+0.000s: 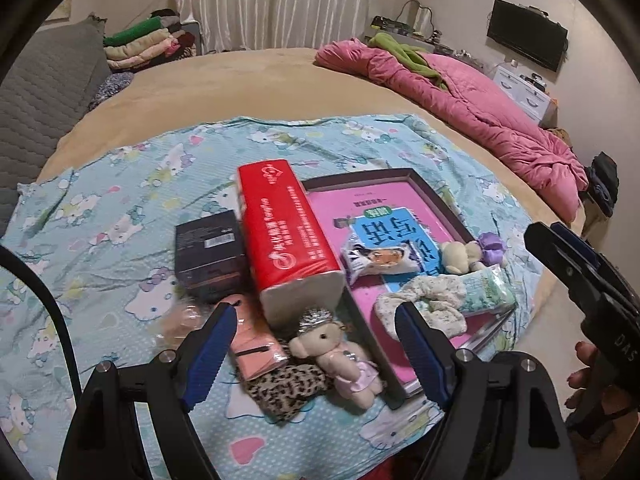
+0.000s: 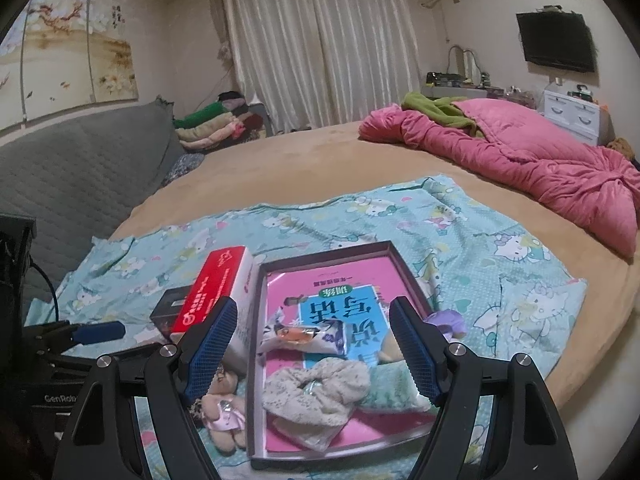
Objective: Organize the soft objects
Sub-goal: 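Move both open tools back toward the remaining items in the pile, then close left tool on clear plastic bag while right tool grips crowned teddy bear, then carry plastic bag with left tool onto pink box while right tool carries teddy there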
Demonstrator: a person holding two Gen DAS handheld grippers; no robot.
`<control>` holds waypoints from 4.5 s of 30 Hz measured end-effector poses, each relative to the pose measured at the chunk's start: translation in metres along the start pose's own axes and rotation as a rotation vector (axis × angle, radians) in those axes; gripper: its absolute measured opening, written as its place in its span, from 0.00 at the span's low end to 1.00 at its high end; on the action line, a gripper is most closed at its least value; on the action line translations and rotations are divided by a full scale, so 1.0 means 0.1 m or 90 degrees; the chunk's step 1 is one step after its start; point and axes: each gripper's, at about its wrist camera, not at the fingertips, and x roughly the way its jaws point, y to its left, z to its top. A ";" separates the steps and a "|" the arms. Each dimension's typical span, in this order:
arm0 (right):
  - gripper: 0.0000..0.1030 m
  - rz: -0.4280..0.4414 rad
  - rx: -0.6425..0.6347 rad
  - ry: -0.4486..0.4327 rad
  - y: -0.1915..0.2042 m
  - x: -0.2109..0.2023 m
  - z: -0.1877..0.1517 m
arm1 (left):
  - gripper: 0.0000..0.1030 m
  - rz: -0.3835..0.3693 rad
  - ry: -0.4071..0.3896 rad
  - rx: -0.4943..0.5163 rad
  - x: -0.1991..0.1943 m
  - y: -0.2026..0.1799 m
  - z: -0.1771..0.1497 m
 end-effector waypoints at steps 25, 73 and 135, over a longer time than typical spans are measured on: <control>0.77 0.033 -0.097 0.059 0.58 0.09 -0.13 | 0.79 0.072 -0.002 -0.123 -0.17 1.19 -0.22; 0.38 0.024 -0.372 0.266 1.40 1.54 -1.07 | 0.79 0.006 0.088 -0.179 0.99 1.50 -0.36; 0.35 0.197 -0.113 0.104 0.76 0.45 -0.35 | 0.50 0.049 -0.017 -0.035 -0.13 0.64 -0.11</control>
